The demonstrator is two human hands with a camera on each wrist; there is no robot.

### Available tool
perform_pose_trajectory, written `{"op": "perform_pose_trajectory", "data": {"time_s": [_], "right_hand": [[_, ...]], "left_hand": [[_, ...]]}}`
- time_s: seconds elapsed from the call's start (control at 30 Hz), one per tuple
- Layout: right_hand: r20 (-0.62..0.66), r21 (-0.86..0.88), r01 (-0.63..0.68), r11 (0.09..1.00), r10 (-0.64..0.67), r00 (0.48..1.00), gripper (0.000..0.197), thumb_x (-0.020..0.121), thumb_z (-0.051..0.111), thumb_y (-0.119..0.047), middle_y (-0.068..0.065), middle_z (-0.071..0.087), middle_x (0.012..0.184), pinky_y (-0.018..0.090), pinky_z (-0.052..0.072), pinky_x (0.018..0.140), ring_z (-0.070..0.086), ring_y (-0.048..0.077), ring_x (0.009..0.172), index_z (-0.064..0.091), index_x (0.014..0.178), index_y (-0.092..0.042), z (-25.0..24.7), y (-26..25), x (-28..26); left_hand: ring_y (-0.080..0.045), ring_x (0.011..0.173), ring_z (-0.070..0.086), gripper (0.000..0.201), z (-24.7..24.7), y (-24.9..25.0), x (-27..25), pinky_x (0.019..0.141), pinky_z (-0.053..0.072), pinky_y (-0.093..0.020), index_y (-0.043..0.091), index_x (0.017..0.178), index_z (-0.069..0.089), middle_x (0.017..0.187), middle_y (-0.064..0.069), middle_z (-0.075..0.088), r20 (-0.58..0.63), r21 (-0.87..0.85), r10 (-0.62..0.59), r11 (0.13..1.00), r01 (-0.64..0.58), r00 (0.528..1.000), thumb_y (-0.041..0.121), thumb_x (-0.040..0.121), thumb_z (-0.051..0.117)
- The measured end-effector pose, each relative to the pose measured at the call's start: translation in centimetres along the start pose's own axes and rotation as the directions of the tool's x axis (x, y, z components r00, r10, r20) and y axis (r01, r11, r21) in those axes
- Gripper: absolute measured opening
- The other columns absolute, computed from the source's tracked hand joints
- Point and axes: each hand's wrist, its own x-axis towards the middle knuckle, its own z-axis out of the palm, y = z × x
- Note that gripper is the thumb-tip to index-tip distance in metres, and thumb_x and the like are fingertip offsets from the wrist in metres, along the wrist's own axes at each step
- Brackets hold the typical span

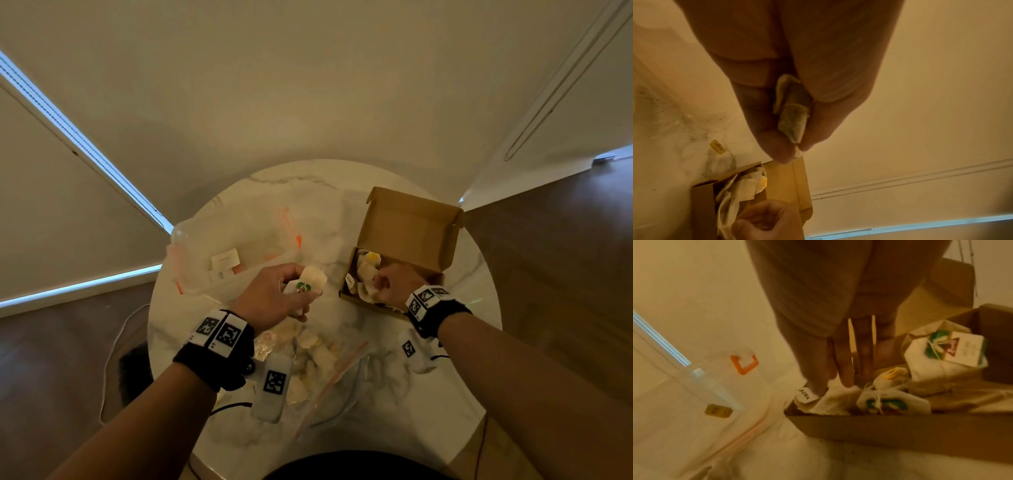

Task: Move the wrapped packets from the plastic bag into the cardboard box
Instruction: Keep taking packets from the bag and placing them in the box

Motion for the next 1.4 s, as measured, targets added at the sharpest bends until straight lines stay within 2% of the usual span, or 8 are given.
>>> {"op": "perform_pose_trajectory", "data": {"time_s": [0.2,0.4,0.53,0.67,0.77,0.97,1.1,1.4], "right_hand": [[-0.164,0.155,0.003,0.988,0.023,0.986,0.019,0.092,0.058,-0.031,-0.001,0.069,0.103,0.024,0.044,0.077,0.059,0.013,0.090,0.071,0.101,-0.020,-2.5,-0.5,-1.4],[-0.327,0.492,0.331,0.805,-0.181,0.927,0.015,0.089,0.067,-0.029,-0.010,0.069,0.086,0.006,0.045,0.063,0.060,0.001,0.072,0.073,0.097,-0.018,-6.5,-8.0,-7.0],[-0.303,0.572,0.402,0.715,-0.271,0.914,0.011,0.081,0.077,-0.022,-0.006,0.069,0.077,0.016,0.050,0.059,0.060,0.004,0.064,0.073,0.088,-0.014,-6.5,-11.1,-8.7],[-0.380,0.669,0.423,0.611,-0.208,0.901,0.012,0.076,0.079,-0.009,0.002,0.067,0.073,0.023,0.050,0.060,0.059,0.009,0.063,0.066,0.078,-0.010,-6.6,-11.3,-9.1],[-0.374,0.710,0.407,0.575,-0.182,0.909,0.015,0.076,0.079,-0.010,0.010,0.071,0.075,0.024,0.050,0.058,0.060,0.011,0.062,0.066,0.081,-0.005,-7.2,-11.1,-9.5],[-0.378,0.676,0.412,0.611,-0.193,0.906,0.013,0.076,0.079,-0.010,0.015,0.071,0.076,0.033,0.052,0.063,0.063,0.018,0.064,0.067,0.081,-0.008,-7.8,-11.3,-9.7],[-0.369,0.665,0.427,0.613,-0.227,0.901,0.011,0.077,0.079,-0.010,0.014,0.072,0.075,0.032,0.051,0.060,0.064,0.018,0.063,0.068,0.082,-0.007,-7.7,-11.7,-10.0],[-0.316,0.672,0.424,0.607,-0.283,0.906,0.027,0.073,0.082,-0.015,0.009,0.073,0.082,0.033,0.055,0.065,0.068,0.021,0.070,0.069,0.096,-0.011,-7.1,-11.3,-10.1]], "left_hand": [[-0.014,0.062,0.062,0.020,0.1,0.3,-0.2,0.059,0.055,-0.027,0.005,0.104,0.068,0.080,-0.003,0.067,0.006,-0.044,-0.007,0.999,0.008,1.000,0.007,0.084,0.073],[-0.018,0.065,0.063,0.022,0.2,0.9,-1.1,0.059,0.053,-0.027,0.003,0.104,0.068,0.081,-0.005,0.066,0.050,-0.136,0.013,0.991,-0.006,0.999,0.003,0.083,0.073],[-0.018,0.064,0.062,0.020,0.2,1.5,-1.9,0.057,0.053,-0.026,0.000,0.103,0.066,0.079,-0.005,0.065,0.065,-0.159,0.054,0.986,-0.043,0.996,0.001,0.084,0.072],[-0.022,0.066,0.063,0.022,-0.3,1.4,-2.9,0.060,0.053,-0.028,0.003,0.107,0.067,0.103,-0.013,0.065,0.030,-0.178,0.122,0.977,-0.115,0.992,-0.004,0.086,0.067],[-0.024,0.067,0.063,0.028,-1.2,1.3,-3.4,0.062,0.054,-0.030,0.008,0.111,0.066,0.113,-0.007,0.067,-0.021,-0.184,0.136,0.973,-0.138,0.990,-0.007,0.088,0.062],[-0.016,0.060,0.054,0.019,-1.8,1.7,-3.1,0.058,0.049,-0.029,0.008,0.096,0.074,0.090,0.001,0.073,-0.115,-0.054,0.207,0.975,-0.214,0.972,-0.003,0.091,0.059],[-0.015,0.055,0.052,0.011,-1.0,2.8,-2.7,0.053,0.047,-0.028,0.010,0.095,0.075,0.063,0.004,0.064,-0.131,-0.067,0.232,0.968,-0.243,0.964,0.006,0.087,0.069],[-0.012,0.046,0.048,0.005,-0.6,3.7,-2.5,0.048,0.043,-0.024,0.003,0.085,0.076,0.053,0.004,0.058,-0.181,-0.043,0.282,0.955,-0.294,0.942,0.007,0.083,0.073]]}}
